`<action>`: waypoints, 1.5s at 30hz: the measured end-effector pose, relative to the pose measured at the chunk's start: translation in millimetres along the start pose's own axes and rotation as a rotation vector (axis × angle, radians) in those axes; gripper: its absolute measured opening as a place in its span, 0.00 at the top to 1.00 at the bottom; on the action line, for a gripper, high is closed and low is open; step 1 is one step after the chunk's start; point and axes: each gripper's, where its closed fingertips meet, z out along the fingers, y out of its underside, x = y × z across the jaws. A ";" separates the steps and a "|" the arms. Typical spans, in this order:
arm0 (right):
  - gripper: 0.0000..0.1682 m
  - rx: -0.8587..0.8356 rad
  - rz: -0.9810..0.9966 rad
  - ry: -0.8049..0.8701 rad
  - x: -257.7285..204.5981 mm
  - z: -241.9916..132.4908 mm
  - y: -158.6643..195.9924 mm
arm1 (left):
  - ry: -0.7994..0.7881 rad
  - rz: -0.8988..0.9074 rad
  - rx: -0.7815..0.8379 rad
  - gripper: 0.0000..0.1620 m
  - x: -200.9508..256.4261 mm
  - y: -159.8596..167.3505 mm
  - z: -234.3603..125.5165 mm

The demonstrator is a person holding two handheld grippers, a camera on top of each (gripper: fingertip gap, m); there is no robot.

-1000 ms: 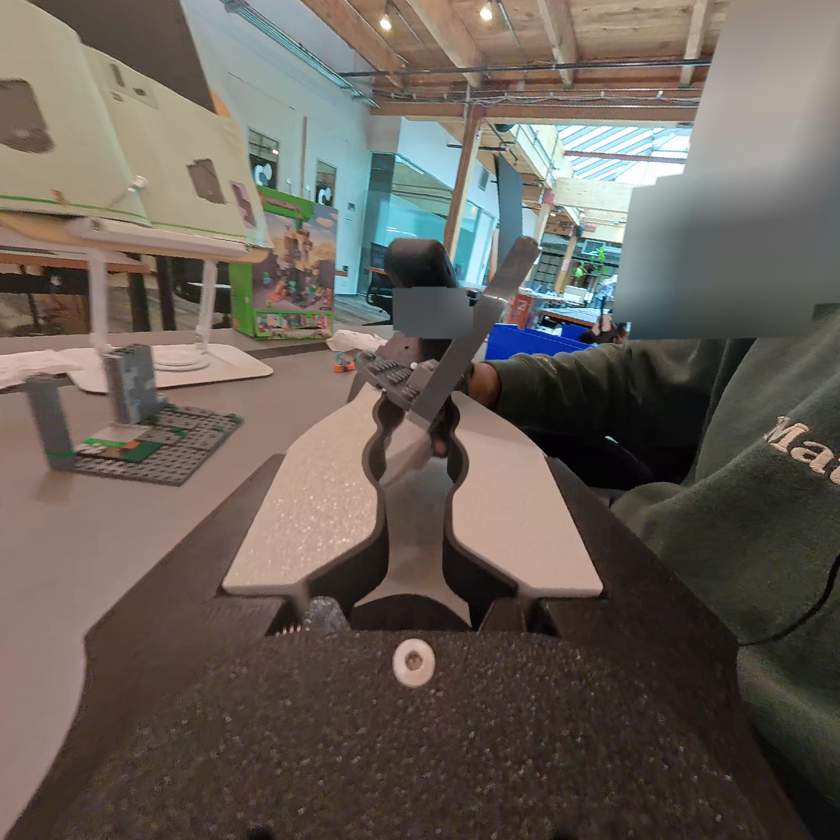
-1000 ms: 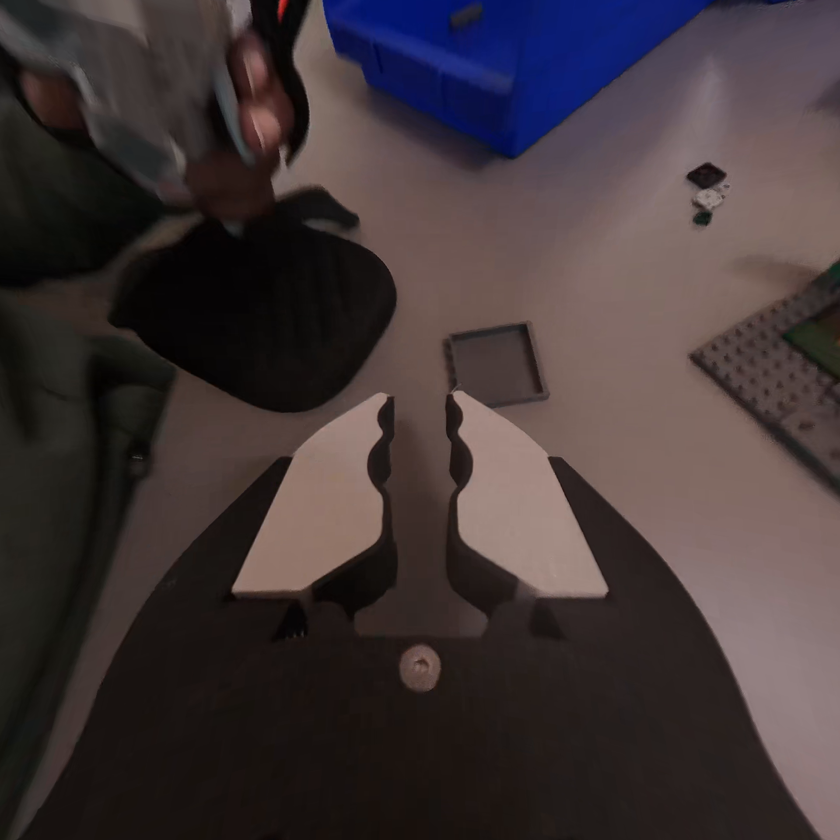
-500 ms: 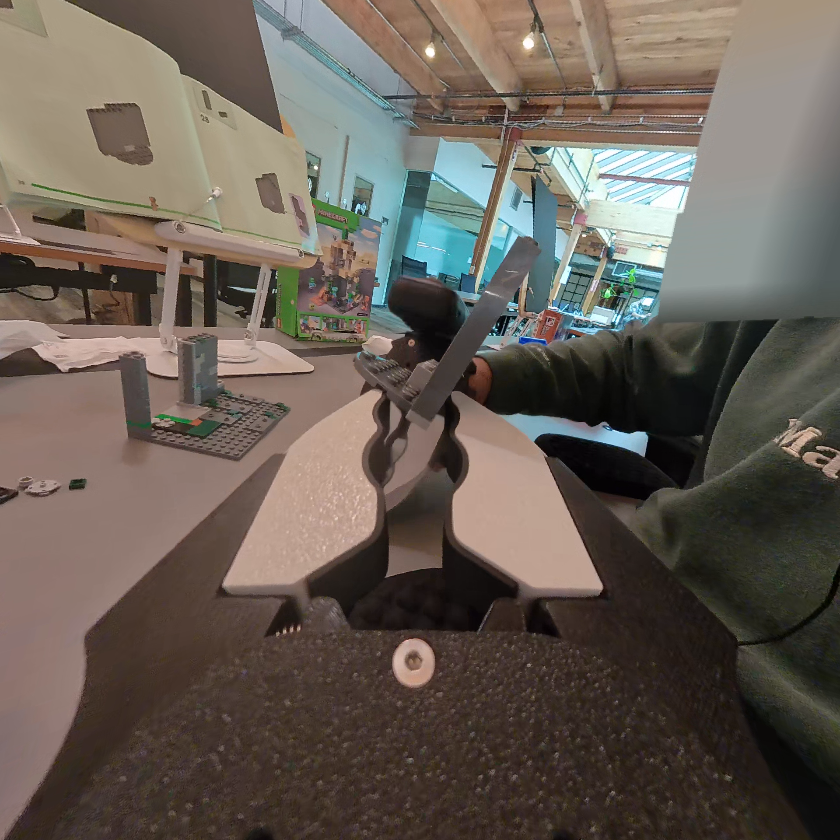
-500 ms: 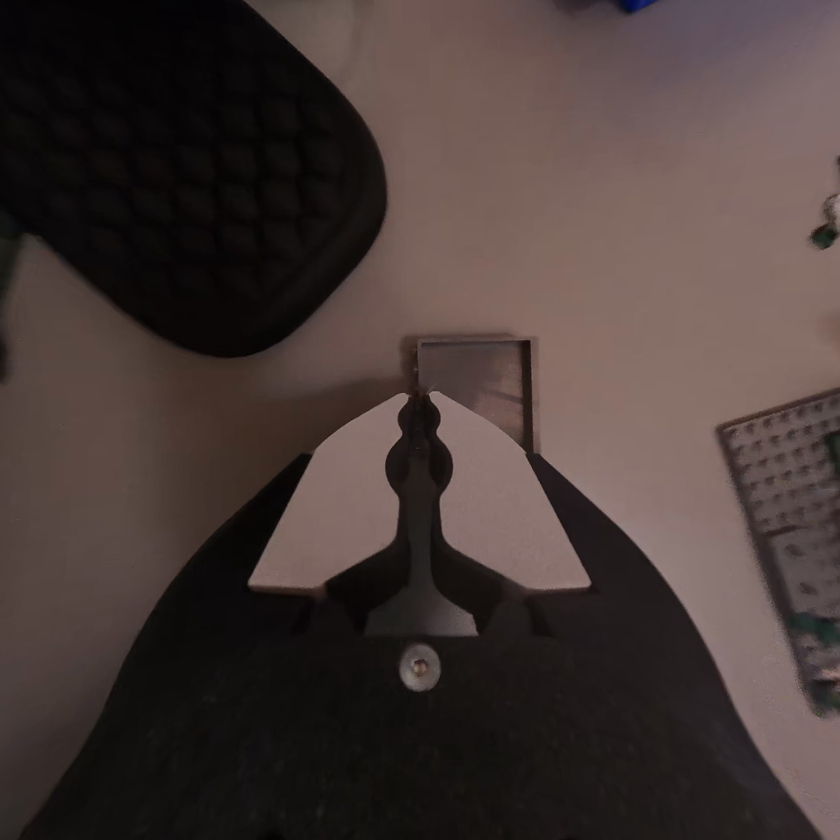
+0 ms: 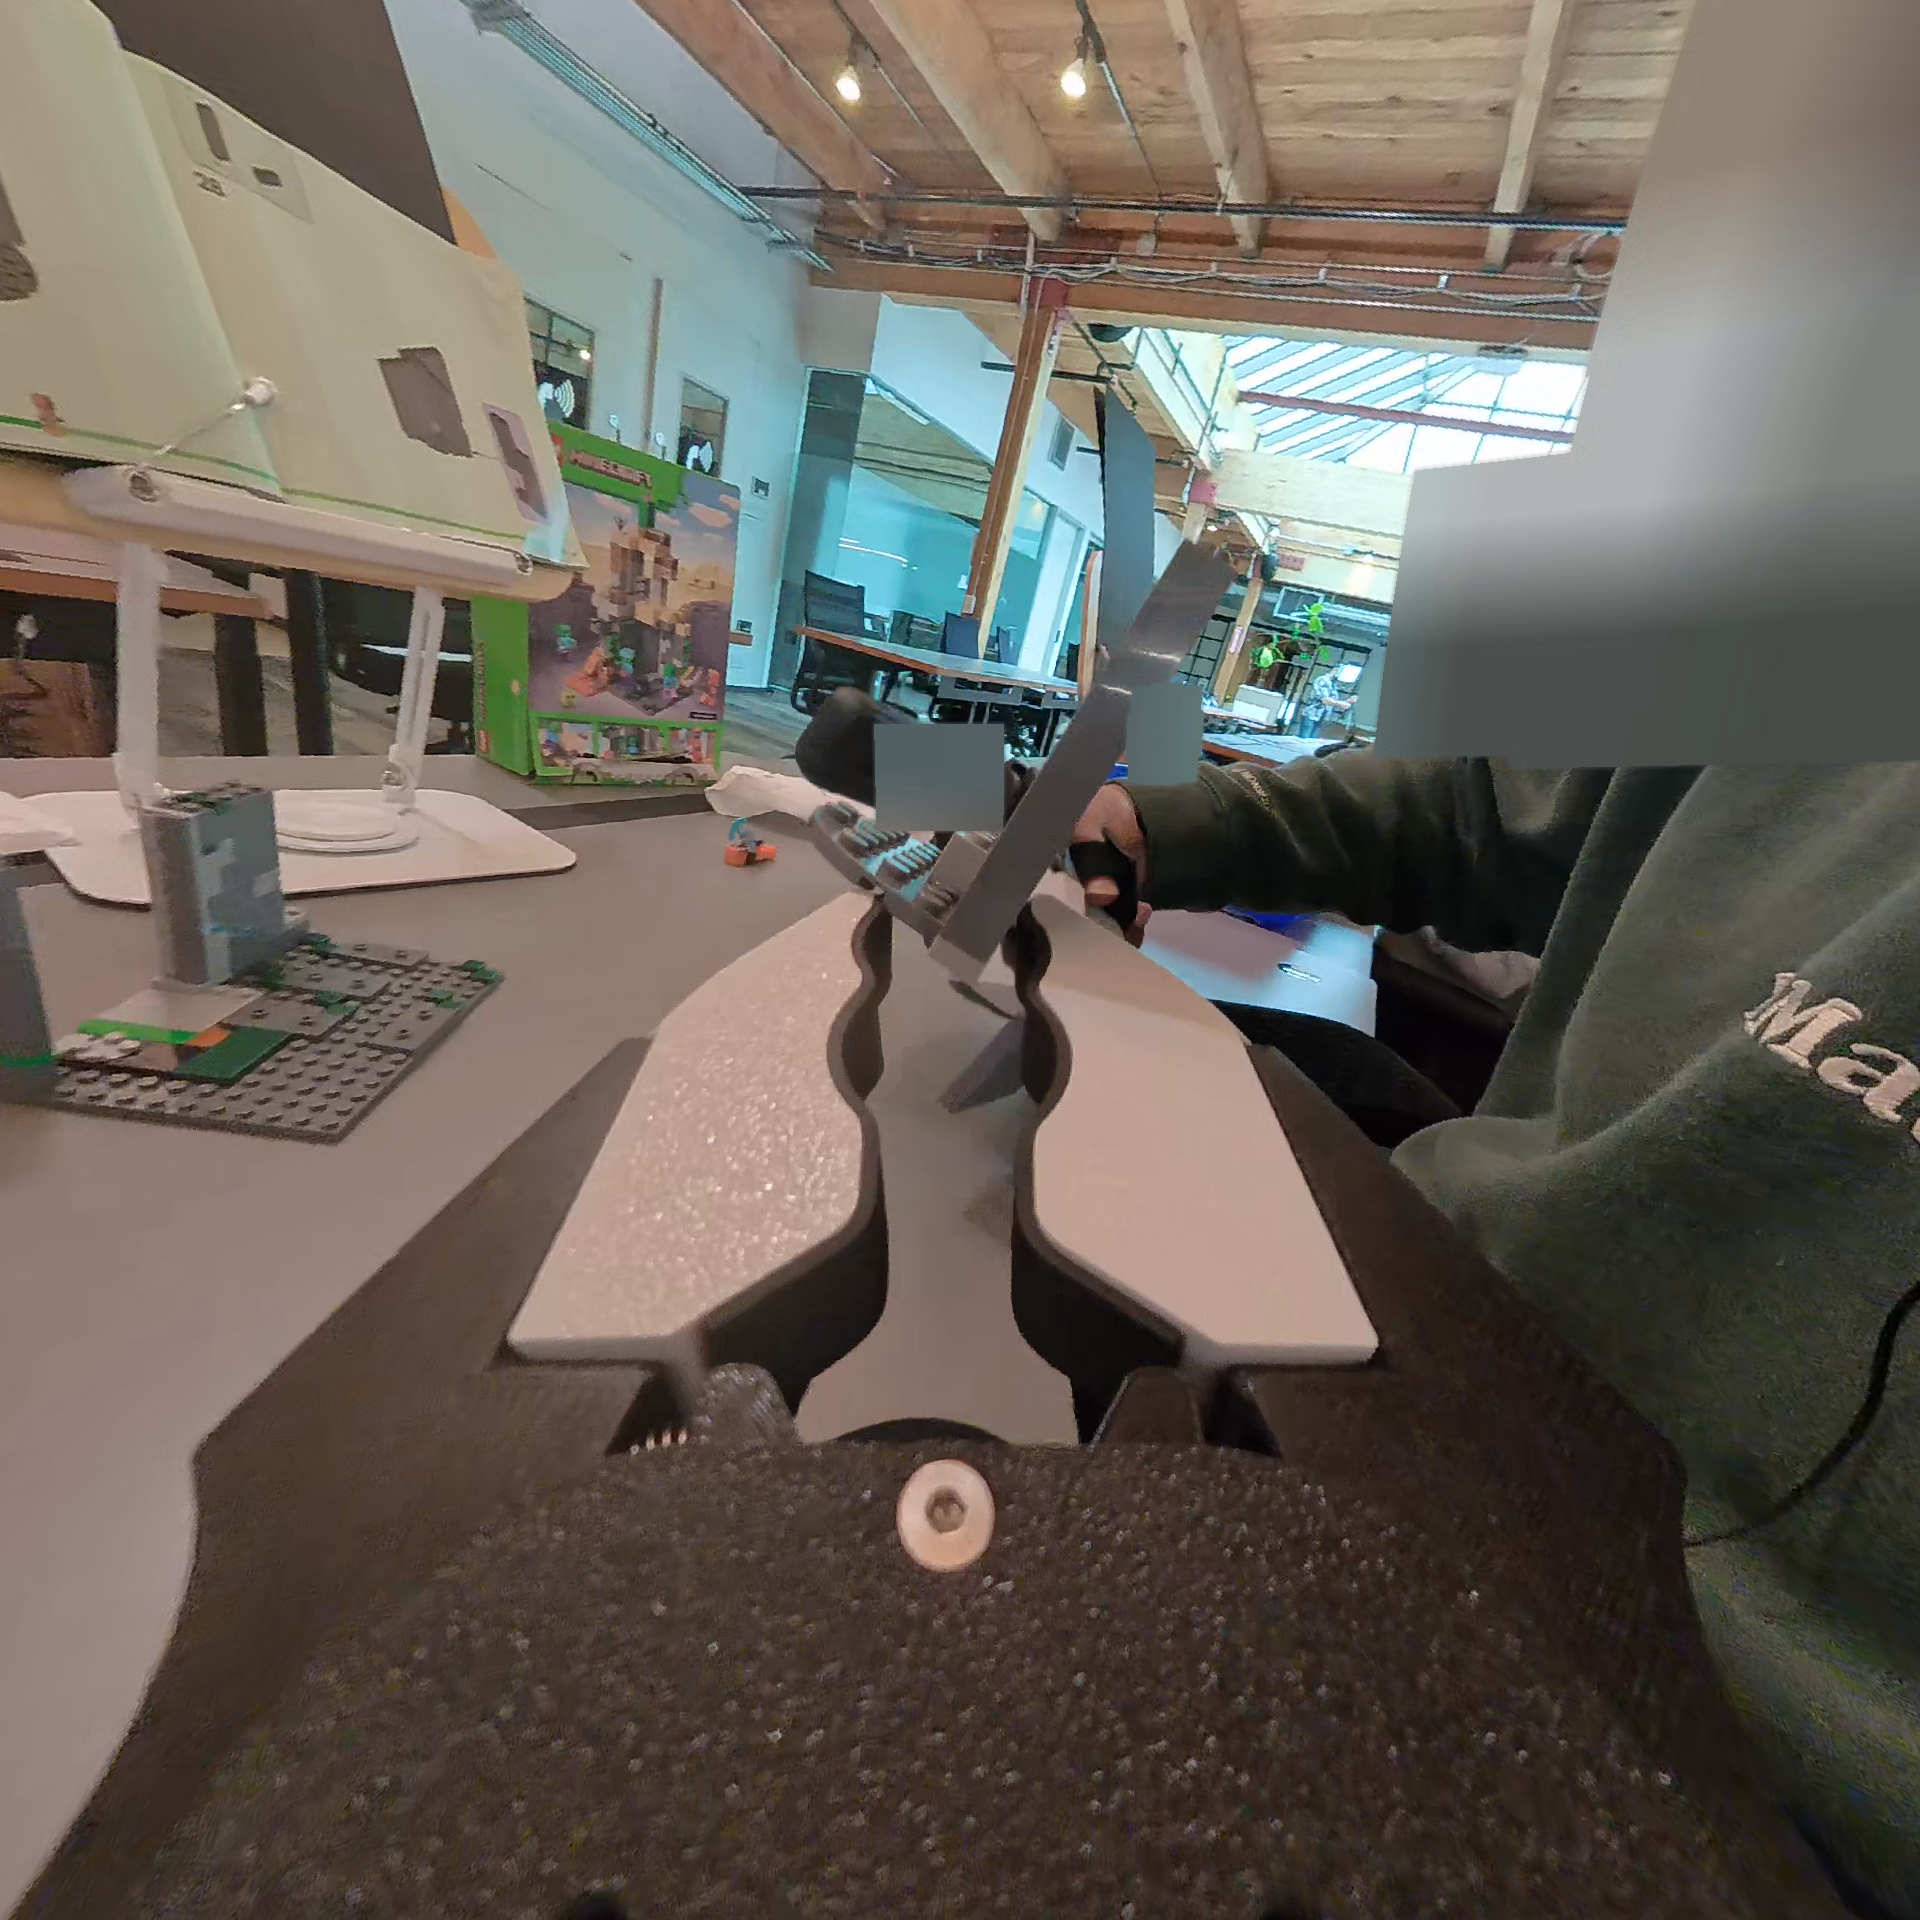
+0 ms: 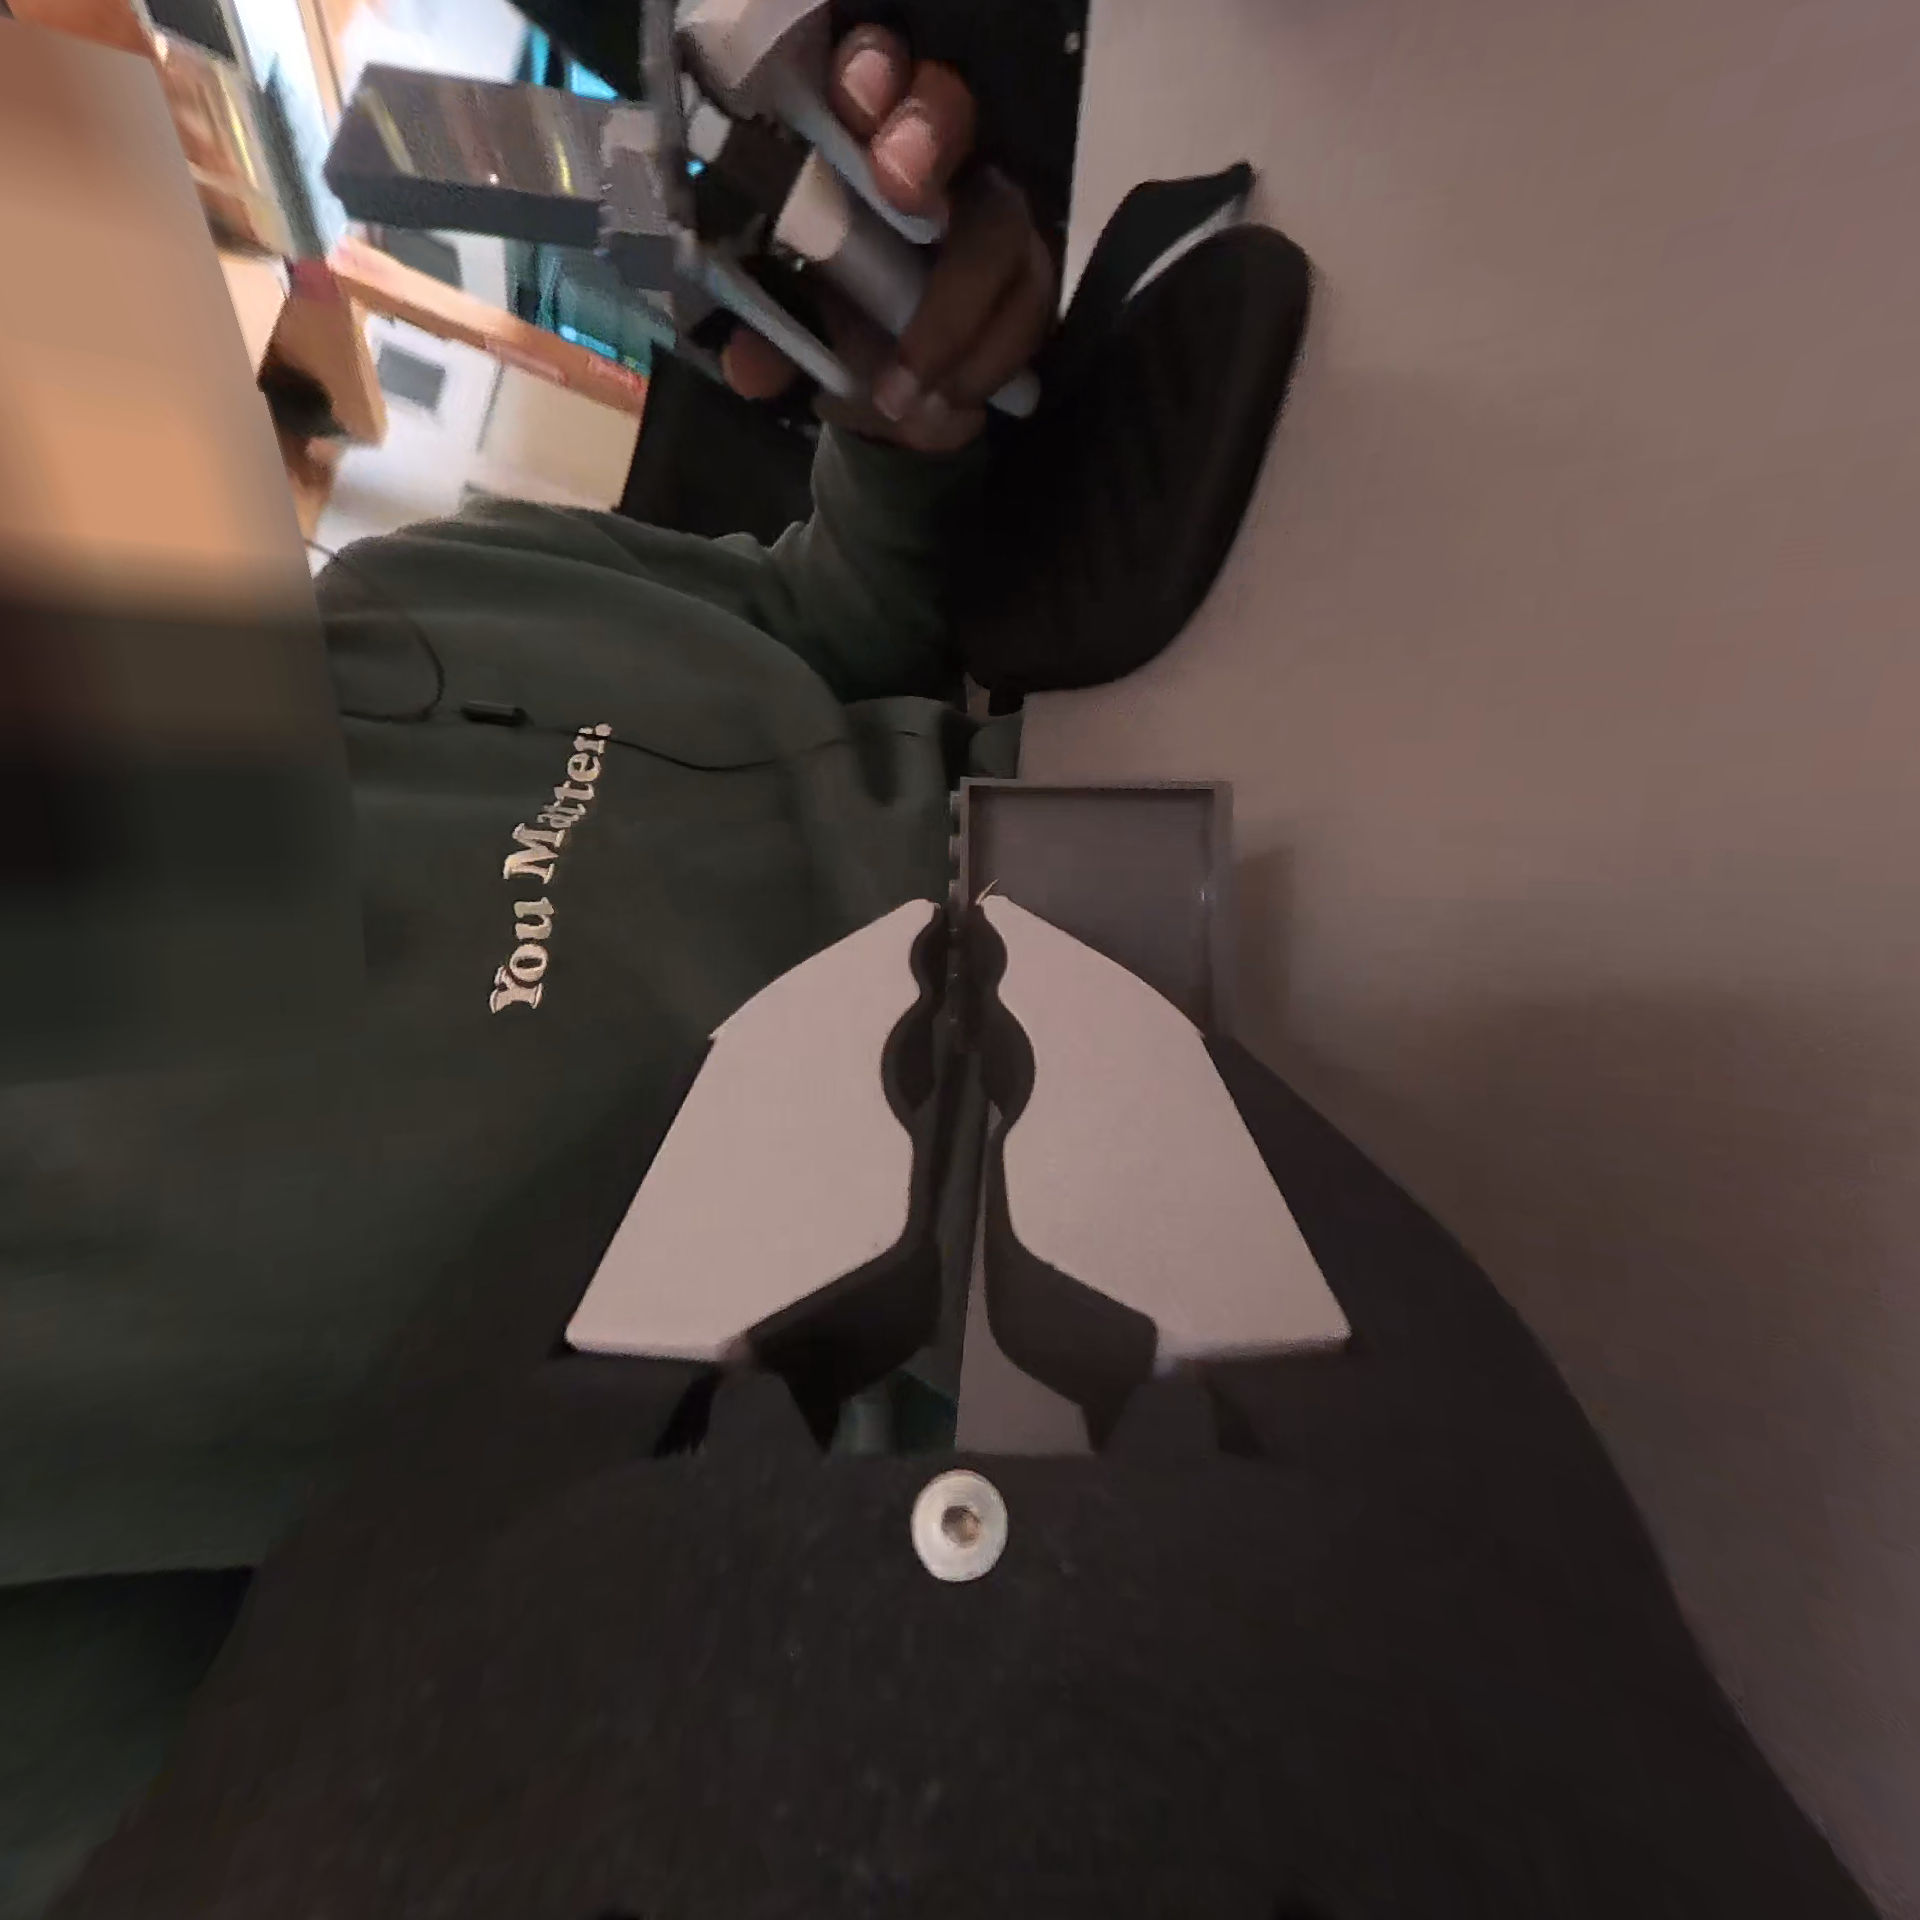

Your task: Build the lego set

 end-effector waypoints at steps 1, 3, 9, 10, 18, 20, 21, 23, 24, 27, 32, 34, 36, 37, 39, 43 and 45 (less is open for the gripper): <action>0.98 0.020 0.030 0.006 3.9 -3.9 2.3 | 0.006 -0.003 -0.003 0.86 1.8 1.0 2.3; 0.98 0.070 0.092 0.031 14.0 -13.0 2.8 | 0.014 -0.006 -0.010 0.86 4.2 3.1 6.1; 0.97 0.183 0.185 0.118 42.7 -41.4 -5.7 | 0.019 -0.010 -0.018 0.86 6.0 5.4 12.2; 0.96 0.194 0.197 0.123 45.7 -45.1 -7.0 | 0.017 -0.011 -0.019 0.86 5.6 5.8 12.2; 0.95 0.238 0.208 0.150 52.6 -64.0 -14.7 | 0.008 -0.033 -0.017 0.86 0.9 9.5 10.1; 0.94 0.239 0.199 0.157 51.3 -65.3 -14.8 | 0.009 -0.034 -0.016 0.86 0.6 10.1 10.2; 0.94 0.238 0.193 0.161 50.5 -65.7 -14.7 | 0.010 -0.036 -0.015 0.86 0.3 10.4 10.3; 0.94 0.240 0.183 0.171 49.5 -66.8 -14.8 | 0.013 -0.038 -0.013 0.86 0.5 10.9 10.5; 0.93 0.240 0.179 0.181 49.9 -67.7 -14.4 | 0.014 -0.039 -0.013 0.86 0.6 11.1 10.6; 0.92 0.244 0.142 0.231 51.4 -71.5 -14.2 | 0.015 -0.037 -0.012 0.86 1.4 11.4 10.2; 0.91 0.244 0.024 0.418 54.9 -80.4 -14.9 | 0.015 -0.038 -0.011 0.86 2.1 12.0 8.8; 0.91 0.196 -0.073 0.542 57.2 -80.6 -10.3 | 0.015 -0.039 -0.010 0.86 2.2 12.4 8.7; 0.89 0.119 -0.214 0.712 65.1 -84.1 -4.1 | 0.015 -0.038 -0.012 0.86 2.3 13.0 8.9; 0.88 0.069 -0.293 0.792 68.7 -85.3 -0.2 | 0.017 -0.038 -0.014 0.86 2.5 13.2 9.1; 0.84 -0.034 -0.452 0.930 75.3 -84.5 7.5 | 0.018 -0.039 -0.015 0.86 2.8 13.2 9.2; 0.82 -0.162 -0.678 1.079 83.9 -66.8 16.3 | 0.016 -0.042 -0.018 0.86 2.2 14.2 9.9; 0.81 -0.186 -0.747 1.109 86.2 -58.2 14.2 | 0.019 -0.046 -0.023 0.86 2.6 15.1 11.1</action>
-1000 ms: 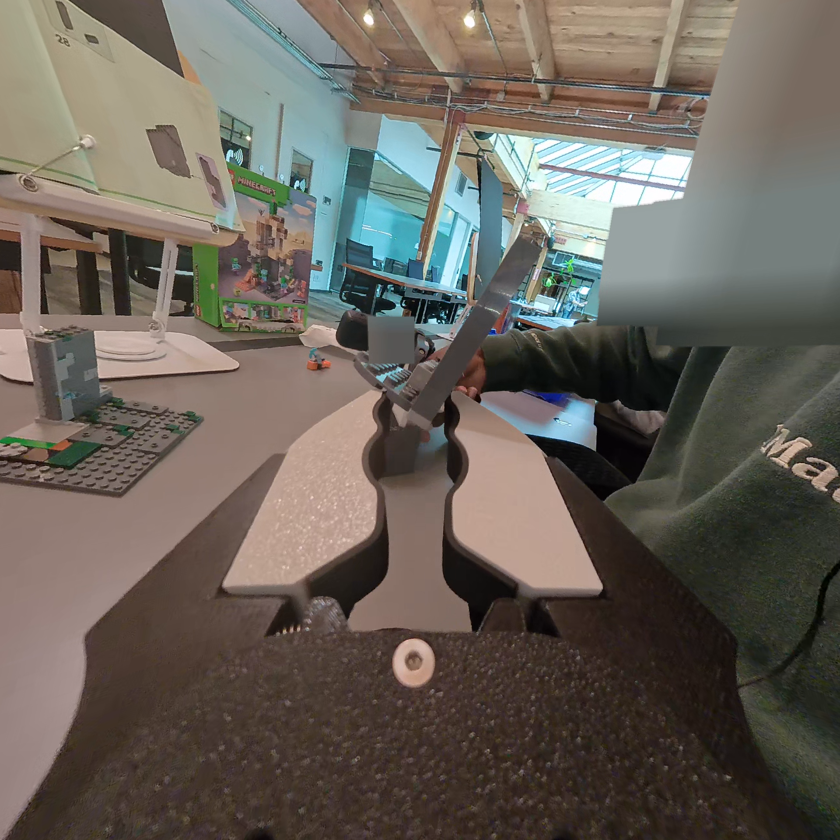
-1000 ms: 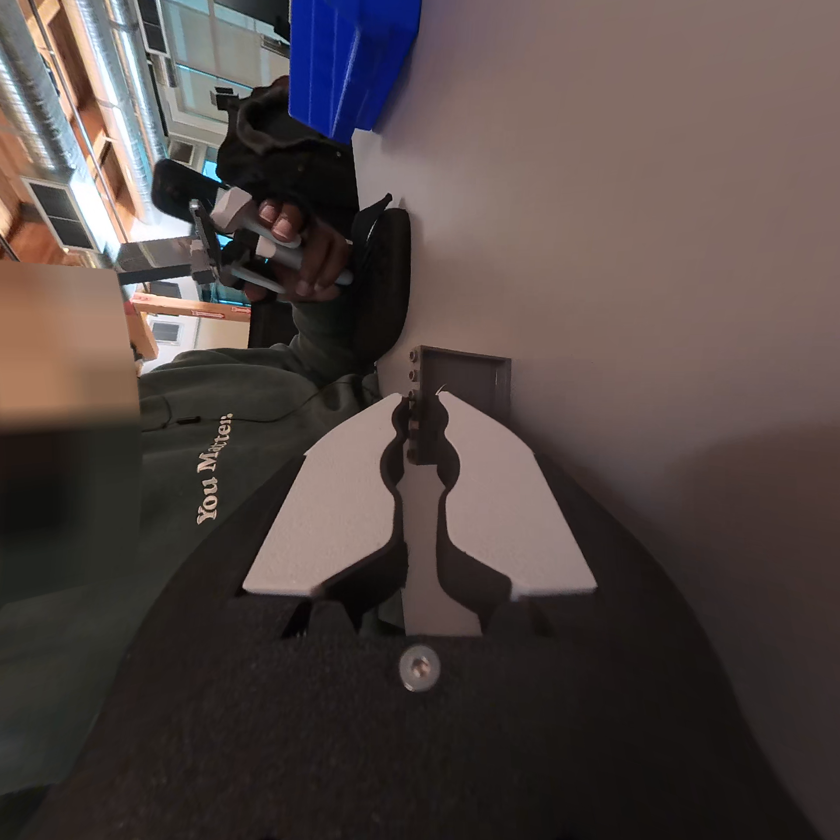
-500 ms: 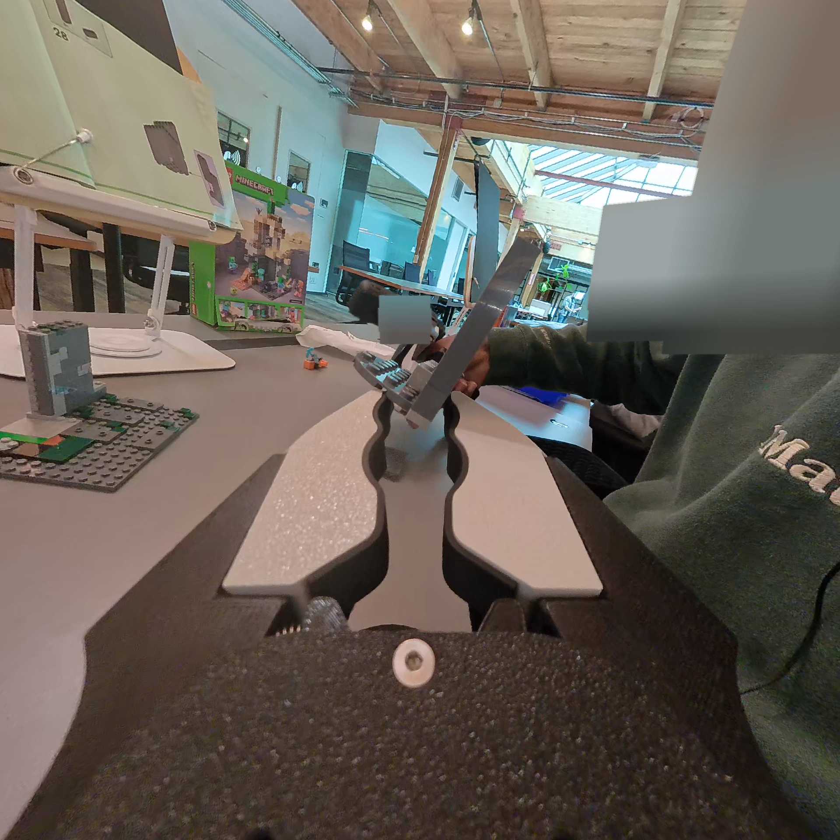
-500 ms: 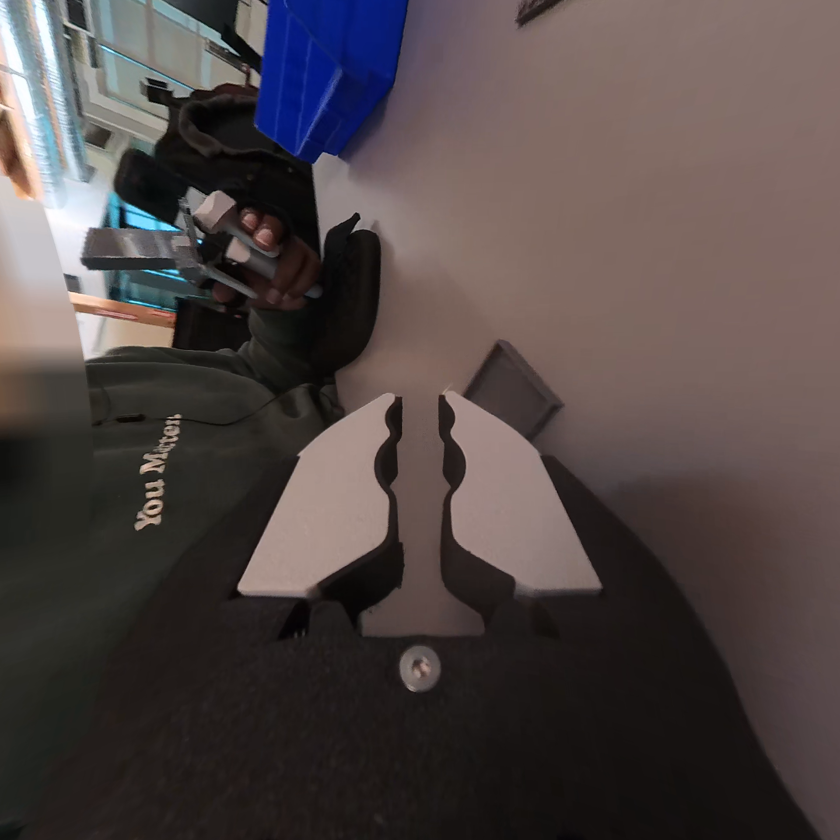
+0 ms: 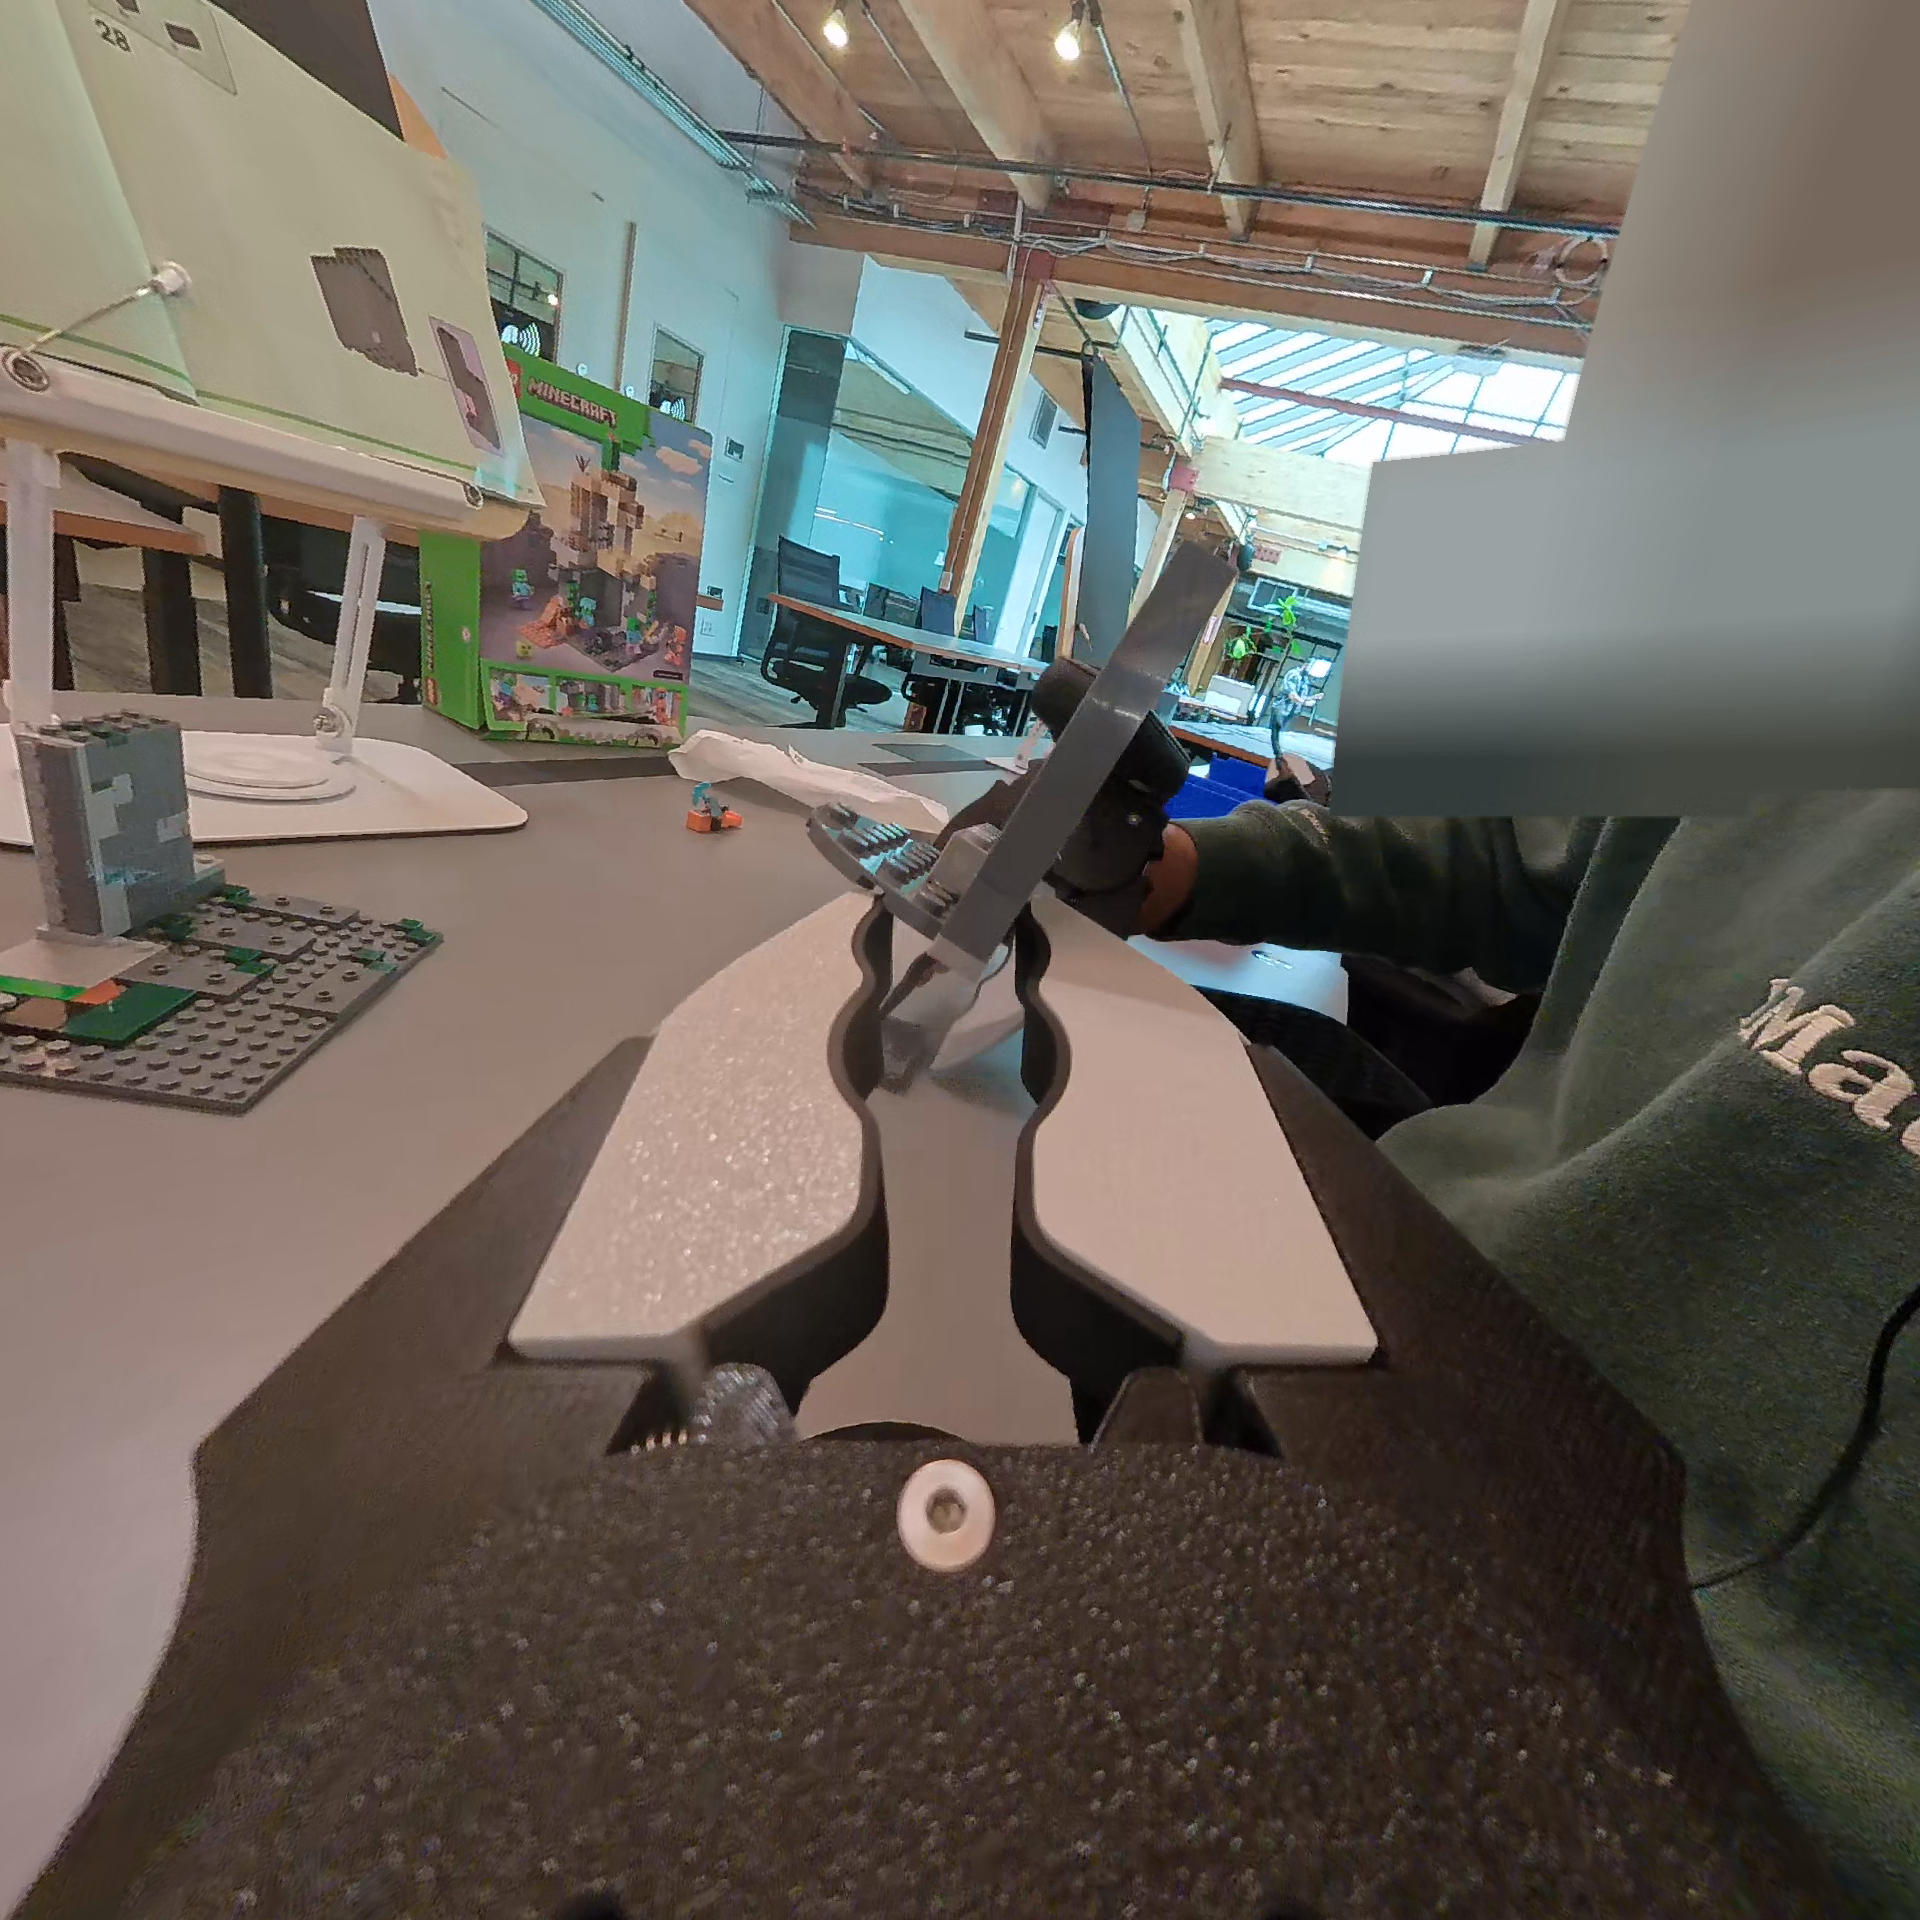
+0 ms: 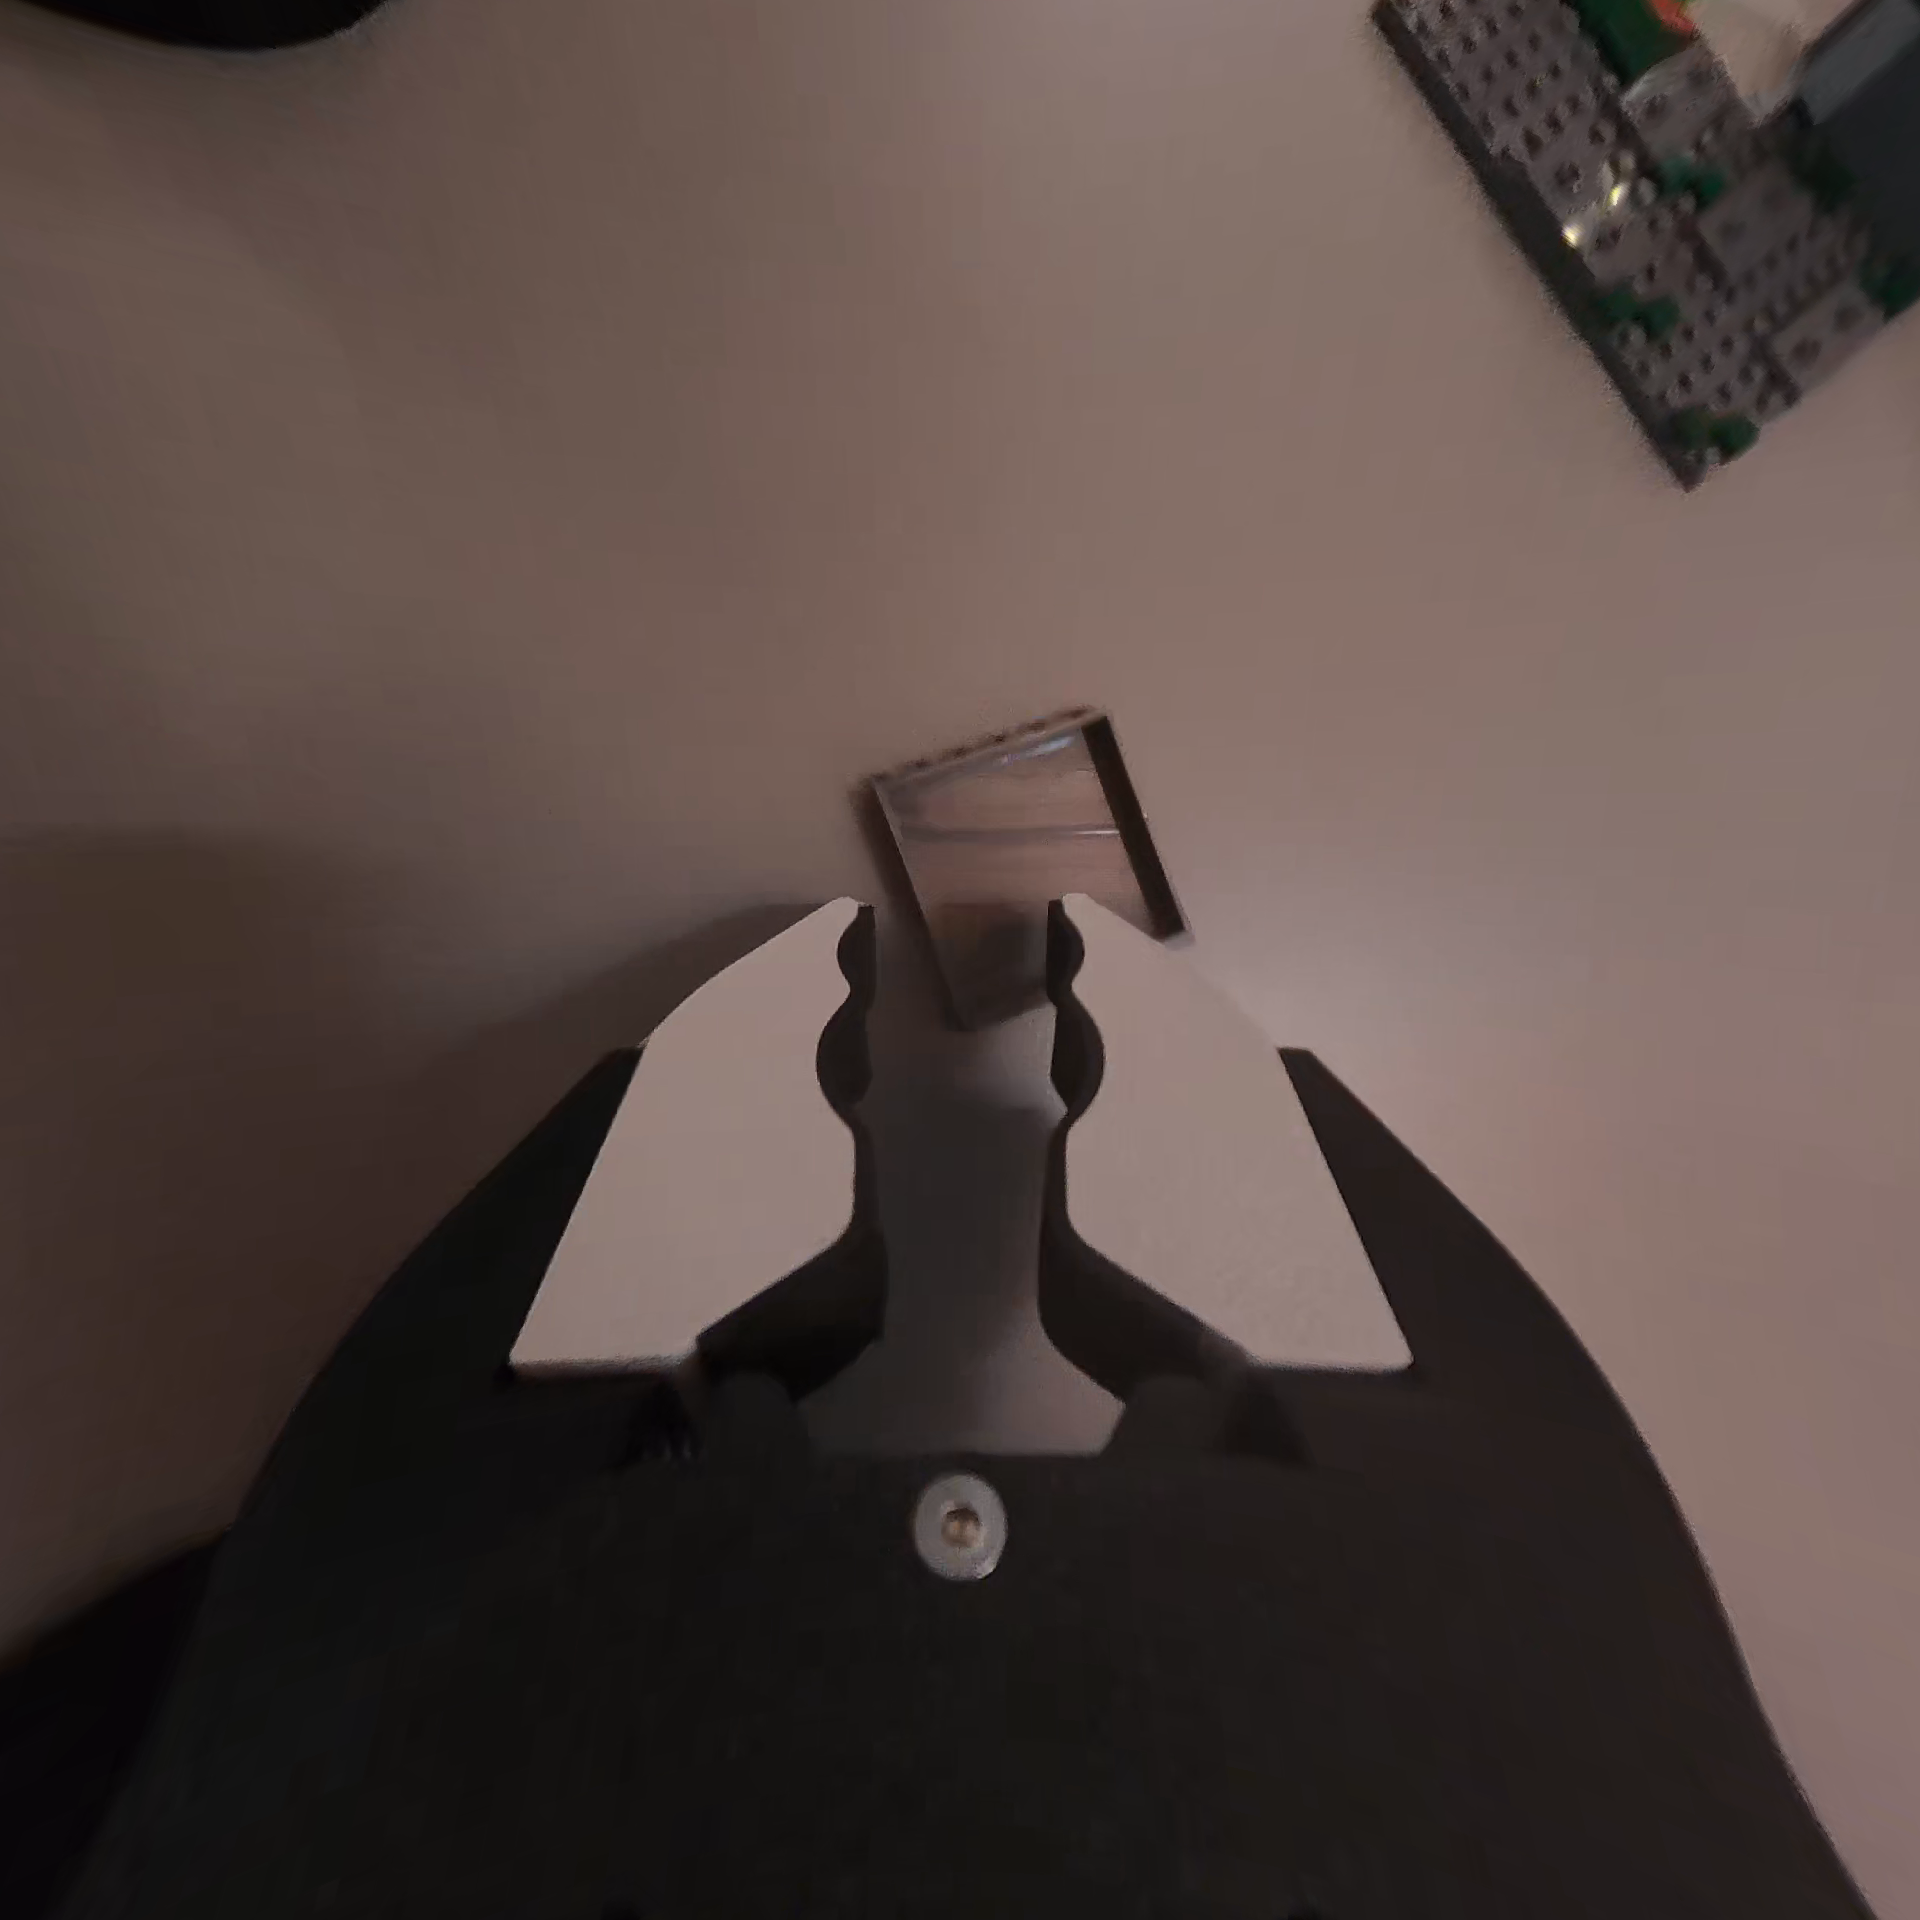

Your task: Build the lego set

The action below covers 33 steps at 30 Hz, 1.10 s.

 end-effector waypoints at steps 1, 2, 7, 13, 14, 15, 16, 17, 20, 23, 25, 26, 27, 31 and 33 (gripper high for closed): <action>0.82 0.000 -0.017 0.008 -0.9 2.9 -1.8 | -0.001 0.003 -0.005 0.86 0.3 0.6 0.7; 0.84 -0.001 -0.026 0.011 -0.8 5.4 -3.3 | -0.002 0.007 -0.009 0.86 0.8 1.0 1.2; 0.99 -0.008 0.075 -0.030 5.2 11.8 -6.6 | -0.006 0.008 -0.014 0.87 2.6 0.5 3.2; 1.00 0.406 0.531 -0.333 8.3 -25.3 -57.6 | -0.003 -0.012 -0.015 0.86 3.9 2.1 4.8; 1.00 0.497 0.605 -0.399 10.0 -36.6 -67.5 | 0.001 -0.016 -0.015 0.87 4.1 2.1 5.4; 1.00 0.574 0.672 -0.470 10.8 -46.9 -75.2 | 0.004 -0.017 -0.015 0.87 4.4 2.0 6.1; 1.00 0.636 0.731 -0.542 10.5 -55.4 -80.9 | 0.007 -0.016 -0.016 0.87 4.9 2.0 7.0; 1.00 0.679 0.783 -0.599 9.7 -60.5 -84.0 | 0.010 -0.015 -0.018 0.87 5.3 2.2 7.8; 1.00 0.717 0.867 -0.714 1.3 -61.8 -85.5 | 0.016 -0.022 -0.020 0.87 5.8 3.8 9.8; 1.00 0.725 0.888 -0.785 -8.2 -60.2 -88.2 | 0.017 -0.029 -0.023 0.87 6.2 5.3 11.0; 1.00 0.734 0.890 -0.822 -12.4 -60.5 -91.7 | 0.017 -0.033 -0.022 0.87 6.4 5.5 11.6; 1.00 0.732 0.886 -0.836 -14.3 -60.1 -93.0 | 0.016 -0.035 -0.023 0.87 6.4 5.7 11.9; 1.00 0.724 0.882 -0.845 -16.1 -58.6 -93.2 | 0.015 -0.035 -0.025 0.87 6.3 6.2 12.2; 1.00 0.661 0.887 -0.839 -16.7 -46.9 -87.7 | 0.008 -0.037 -0.035 0.87 5.3 7.8 13.2; 1.00 0.596 0.896 -0.825 -15.7 -37.4 -80.9 | 0.004 -0.046 -0.036 0.87 4.0 8.3 13.7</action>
